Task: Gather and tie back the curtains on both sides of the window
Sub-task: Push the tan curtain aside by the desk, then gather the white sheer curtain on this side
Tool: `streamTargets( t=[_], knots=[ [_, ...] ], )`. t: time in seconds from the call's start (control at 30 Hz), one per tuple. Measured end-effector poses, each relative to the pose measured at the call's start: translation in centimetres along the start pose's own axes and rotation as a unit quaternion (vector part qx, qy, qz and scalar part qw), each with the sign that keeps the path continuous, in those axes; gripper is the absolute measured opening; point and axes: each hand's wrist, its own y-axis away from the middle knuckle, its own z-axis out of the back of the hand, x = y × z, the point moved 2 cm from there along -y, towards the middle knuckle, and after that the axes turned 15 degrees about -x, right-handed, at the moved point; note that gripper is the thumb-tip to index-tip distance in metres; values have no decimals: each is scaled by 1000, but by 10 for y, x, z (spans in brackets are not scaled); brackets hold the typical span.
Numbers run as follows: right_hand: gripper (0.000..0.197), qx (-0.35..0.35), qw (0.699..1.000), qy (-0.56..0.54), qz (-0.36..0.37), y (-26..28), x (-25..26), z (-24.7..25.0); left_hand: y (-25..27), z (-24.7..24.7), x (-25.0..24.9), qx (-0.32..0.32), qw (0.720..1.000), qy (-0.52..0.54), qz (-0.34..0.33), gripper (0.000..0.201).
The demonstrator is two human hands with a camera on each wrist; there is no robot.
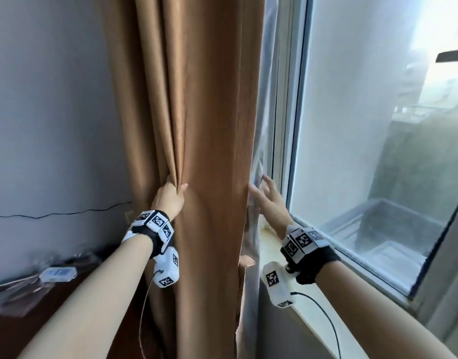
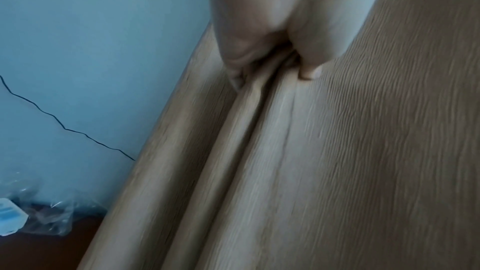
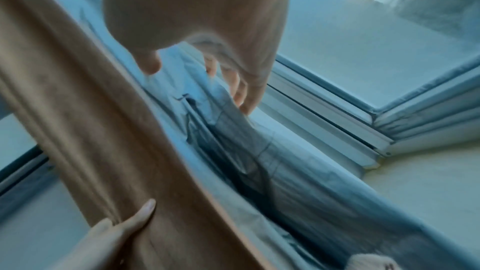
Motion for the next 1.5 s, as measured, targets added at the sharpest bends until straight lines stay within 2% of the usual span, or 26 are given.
streamTargets(
  t=[0.07,0.1,0.17,0.23,0.33,0.4,0.5,0.53,0.6,0.67,0.7,0.73,0.8,0.87,0.9,1.03,1.1,1.2,1.27,1.33,1.4,1.5],
  knots=[
    [54,-26,999,-20,-12,3,6,20,8,11,-6,-14,999,-26,18,58],
    [47,-36,999,-27,-10,4,7,28,14,17,-9,-28,998,-48,30,64],
    [42,-44,999,1,22,2,6,40,22,28,-21,-68,992,-94,47,71],
    [43,-17,996,53,67,3,7,49,35,39,-43,-130,985,-97,53,71],
    [49,4,990,100,100,5,6,58,59,49,-88,-188,982,-4,0,48],
    [51,2,990,101,100,8,5,66,88,46,-122,-180,978,72,-77,37],
    [52,-9,988,118,102,11,0,73,130,36,-162,-131,968,124,-173,50],
    [51,8,985,130,111,12,0,76,140,31,-174,-114,971,105,-180,59],
    [45,93,971,178,129,16,-1,77,151,18,-187,-106,980,25,-169,74],
    [52,178,953,203,136,23,0,78,154,11,-189,-108,982,-50,-144,74],
    [58,189,949,211,136,24,1,83,155,9,-189,-108,983,-73,-126,69],
    [62,173,952,215,134,23,1,87,154,9,-186,-108,985,-87,-106,65],
    [59,96,966,201,133,15,-2,97,152,14,-176,-103,988,-89,-78,57],
    [43,28,973,185,136,3,-7,101,154,22,-162,-100,990,-83,-61,53],
    [37,21,973,188,133,-1,-9,101,155,26,-155,-102,990,-83,-59,53],
    [67,45,965,232,114,-8,-13,84,165,39,-141,-137,985,-85,-68,54],
    [62,46,971,219,84,-14,-16,75,169,42,-140,-144,984,-81,-72,60],
    [21,21,969,231,89,-22,-19,62,176,45,-138,-152,977,-89,-119,82],
    [24,-6,967,234,103,-23,-19,60,182,52,-140,-143,969,-115,-163,99],
    [20,-32,976,206,69,-21,-20,69,184,57,-141,-108,964,-161,-180,106],
    [13,-71,982,172,33,-18,-28,84,184,58,-139,-74,960,-208,-170,97],
    [22,-138,984,112,21,-9,-36,108,174,51,-130,-70,963,-218,-141,48]
  ],
)
